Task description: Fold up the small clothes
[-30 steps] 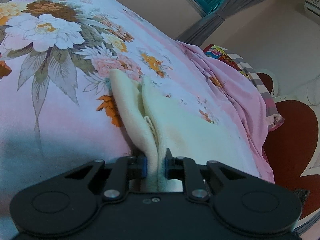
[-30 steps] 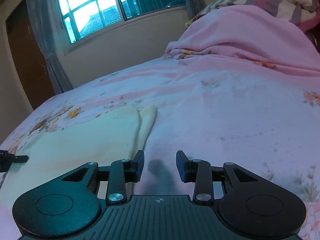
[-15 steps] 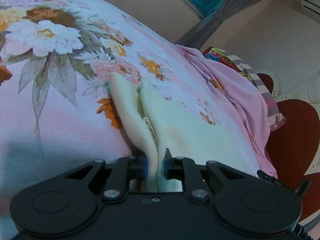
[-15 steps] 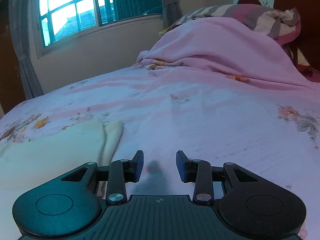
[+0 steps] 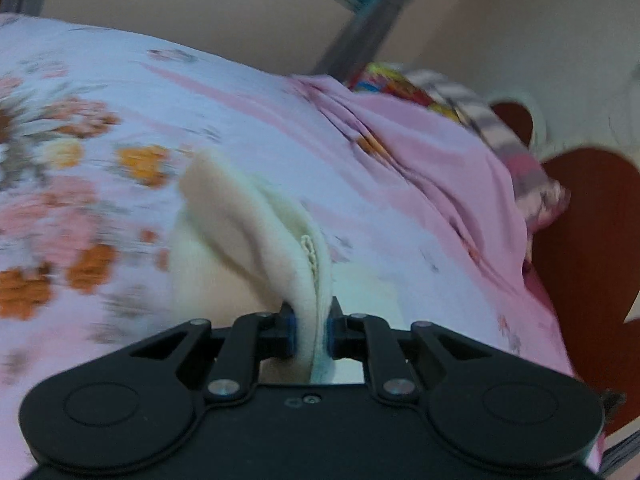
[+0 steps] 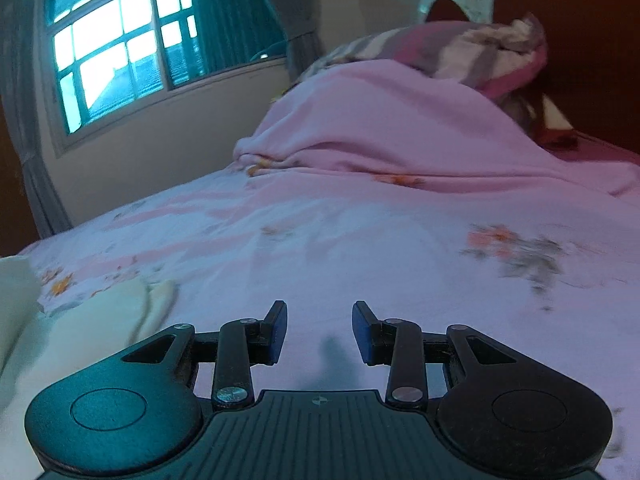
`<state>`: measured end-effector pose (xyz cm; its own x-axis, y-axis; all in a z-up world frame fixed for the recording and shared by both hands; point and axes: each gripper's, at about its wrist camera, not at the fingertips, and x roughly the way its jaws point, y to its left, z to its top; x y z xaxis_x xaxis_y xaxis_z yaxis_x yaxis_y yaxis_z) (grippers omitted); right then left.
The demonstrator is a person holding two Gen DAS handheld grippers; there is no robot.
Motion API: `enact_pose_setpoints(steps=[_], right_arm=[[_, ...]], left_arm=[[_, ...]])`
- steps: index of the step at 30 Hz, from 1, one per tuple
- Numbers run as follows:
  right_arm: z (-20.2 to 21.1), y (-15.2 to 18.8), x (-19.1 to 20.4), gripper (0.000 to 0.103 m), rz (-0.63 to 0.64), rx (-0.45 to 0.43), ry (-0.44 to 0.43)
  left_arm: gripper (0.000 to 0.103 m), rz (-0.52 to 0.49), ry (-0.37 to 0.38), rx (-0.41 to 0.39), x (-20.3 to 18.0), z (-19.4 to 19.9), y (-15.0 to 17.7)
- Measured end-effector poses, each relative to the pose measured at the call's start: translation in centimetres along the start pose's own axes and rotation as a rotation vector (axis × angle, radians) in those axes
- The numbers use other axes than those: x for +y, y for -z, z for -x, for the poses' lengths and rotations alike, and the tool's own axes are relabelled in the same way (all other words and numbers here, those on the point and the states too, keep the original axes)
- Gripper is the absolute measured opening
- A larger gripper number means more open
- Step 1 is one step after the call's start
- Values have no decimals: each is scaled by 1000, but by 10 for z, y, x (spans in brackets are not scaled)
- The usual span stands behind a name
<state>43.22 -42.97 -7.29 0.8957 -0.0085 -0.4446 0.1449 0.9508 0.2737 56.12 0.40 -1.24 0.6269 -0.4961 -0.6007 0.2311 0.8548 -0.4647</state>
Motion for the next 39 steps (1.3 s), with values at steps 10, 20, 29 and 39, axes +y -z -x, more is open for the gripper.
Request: enact_pose_setpoints(steps=[10, 20, 29, 39], right_arm=[[31, 22, -68, 36, -99, -6, -2], [33, 37, -98, 36, -256, -33, -76], [38, 39, -114, 36, -347, -43, -68], [45, 30, -86, 36, -260, 19, -54]], left_arm=[[10, -121, -134, 124, -84, -91, 41], [64, -171, -68, 142, -130, -112, 47], [64, 31, 270, -32, -99, -43, 48], [64, -90, -102, -154, 0, 110, 135]])
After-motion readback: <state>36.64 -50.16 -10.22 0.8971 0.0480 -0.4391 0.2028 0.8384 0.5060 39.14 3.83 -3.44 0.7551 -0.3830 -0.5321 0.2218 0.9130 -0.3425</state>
